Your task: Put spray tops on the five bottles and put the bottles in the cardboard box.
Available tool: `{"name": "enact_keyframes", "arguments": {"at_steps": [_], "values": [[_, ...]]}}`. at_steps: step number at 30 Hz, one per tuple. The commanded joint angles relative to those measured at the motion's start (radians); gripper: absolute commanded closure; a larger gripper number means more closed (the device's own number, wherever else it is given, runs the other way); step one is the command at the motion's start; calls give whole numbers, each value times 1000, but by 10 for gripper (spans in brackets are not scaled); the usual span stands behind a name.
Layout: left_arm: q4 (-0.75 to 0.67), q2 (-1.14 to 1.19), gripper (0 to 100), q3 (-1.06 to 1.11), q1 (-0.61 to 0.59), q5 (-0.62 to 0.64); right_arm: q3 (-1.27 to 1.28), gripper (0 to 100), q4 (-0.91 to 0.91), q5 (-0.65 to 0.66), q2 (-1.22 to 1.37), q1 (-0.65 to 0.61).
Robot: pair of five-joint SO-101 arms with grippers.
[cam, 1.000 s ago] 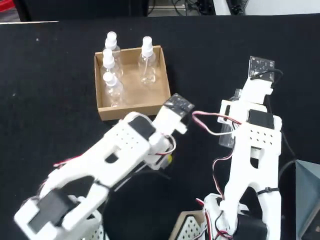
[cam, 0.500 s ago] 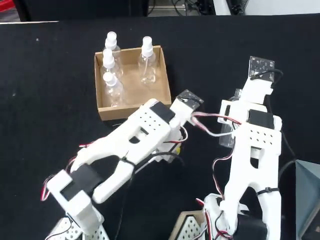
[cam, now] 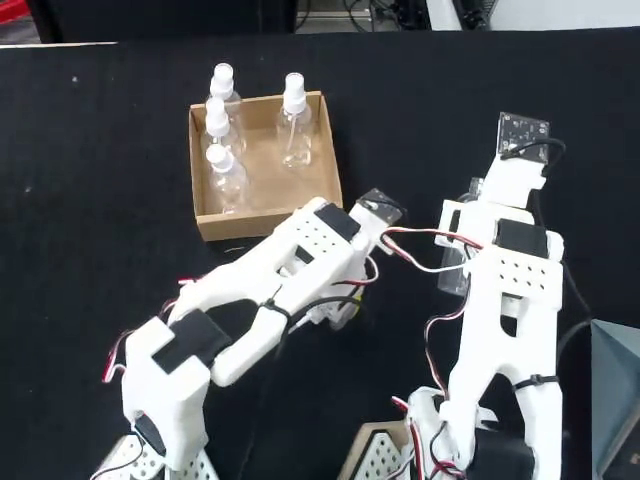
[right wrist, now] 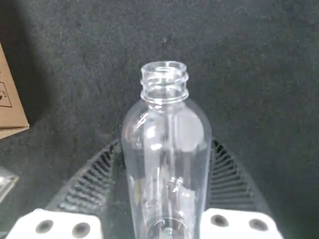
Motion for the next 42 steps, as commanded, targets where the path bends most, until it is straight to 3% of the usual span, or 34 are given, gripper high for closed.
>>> {"name": "enact_keyframes", "arguments": {"at_steps": [1,5,12,34,42], "values": [[6,14,812,-59,5,-14,-2,849,-25,-3,-48,21],[9,20,830,-59,4,-14,1,848,-26,-2,-48,20],[11,21,970,-58,5,-14,1,847,-26,-3,-48,20],[219,-31,971,-120,4,-12,7,848,-46,-3,-48,23],[155,-259,971,48,-38,-14,7,848,-46,-5,-48,21]]}}
